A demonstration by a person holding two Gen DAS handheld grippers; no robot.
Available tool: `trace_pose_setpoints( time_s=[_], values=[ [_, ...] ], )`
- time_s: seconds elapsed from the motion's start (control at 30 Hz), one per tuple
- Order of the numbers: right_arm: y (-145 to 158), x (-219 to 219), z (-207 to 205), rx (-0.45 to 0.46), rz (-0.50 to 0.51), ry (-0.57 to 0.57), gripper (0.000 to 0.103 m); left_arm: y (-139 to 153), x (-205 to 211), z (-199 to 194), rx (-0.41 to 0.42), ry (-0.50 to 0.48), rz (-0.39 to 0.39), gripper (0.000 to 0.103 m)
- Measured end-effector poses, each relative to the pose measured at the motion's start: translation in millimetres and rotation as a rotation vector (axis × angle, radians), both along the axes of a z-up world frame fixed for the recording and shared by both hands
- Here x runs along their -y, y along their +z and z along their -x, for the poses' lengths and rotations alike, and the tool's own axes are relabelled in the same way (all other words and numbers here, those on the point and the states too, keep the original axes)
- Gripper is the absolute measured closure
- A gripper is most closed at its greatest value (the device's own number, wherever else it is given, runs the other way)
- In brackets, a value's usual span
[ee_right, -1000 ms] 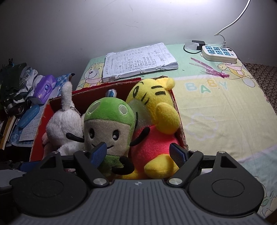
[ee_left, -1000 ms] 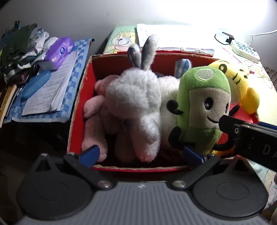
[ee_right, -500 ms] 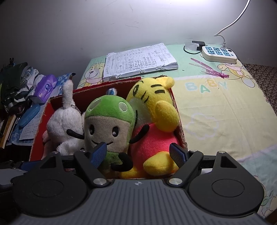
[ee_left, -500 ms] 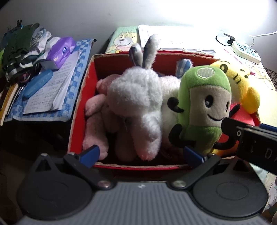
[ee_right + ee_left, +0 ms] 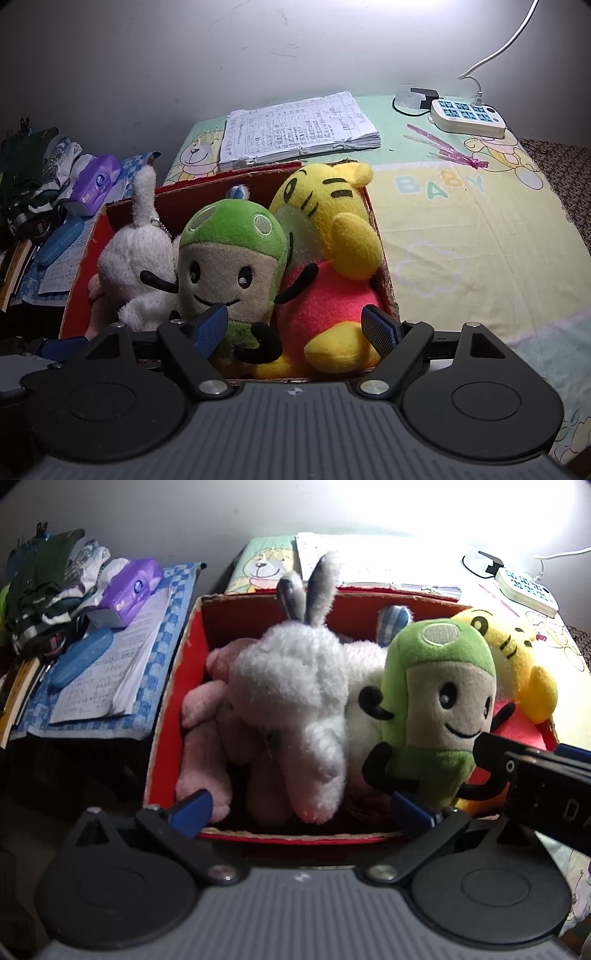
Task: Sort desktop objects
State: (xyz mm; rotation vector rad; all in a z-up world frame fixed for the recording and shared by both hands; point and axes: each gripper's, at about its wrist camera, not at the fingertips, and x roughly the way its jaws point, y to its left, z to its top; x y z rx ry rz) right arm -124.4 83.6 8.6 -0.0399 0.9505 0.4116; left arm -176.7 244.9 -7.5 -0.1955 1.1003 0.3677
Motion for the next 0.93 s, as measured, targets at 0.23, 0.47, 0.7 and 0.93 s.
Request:
trace_pose_setpoints(
  time_s=[0.23, 0.47, 0.7, 0.93],
  values=[
    [-0.1, 0.1, -1.2, -0.002, -0.003, -0.003, 0.021, -1.8, -0.3, -1.5, -0.001, -0.008, -0.007, 0.000],
    [-1.0, -0.7, -3.6, -0.004, -0.006, -0.009, 0.021, -2.8, 0.2, -2.8, -0.002, -0.014, -0.017, 0.000],
    [-1.8, -1.7, -4.4, -0.004, -0.007, -0.008, 0.021, -3.0, -1.1, -2.2, 0.004, -0.021, -0.009, 0.001],
    [-1.9, -3.7, -4.6, -0.001, -0.008, -0.011, 0.021, 7.1, 0.0, 2.7, 0.055, -0.022, -0.017, 0.001]
  ],
)
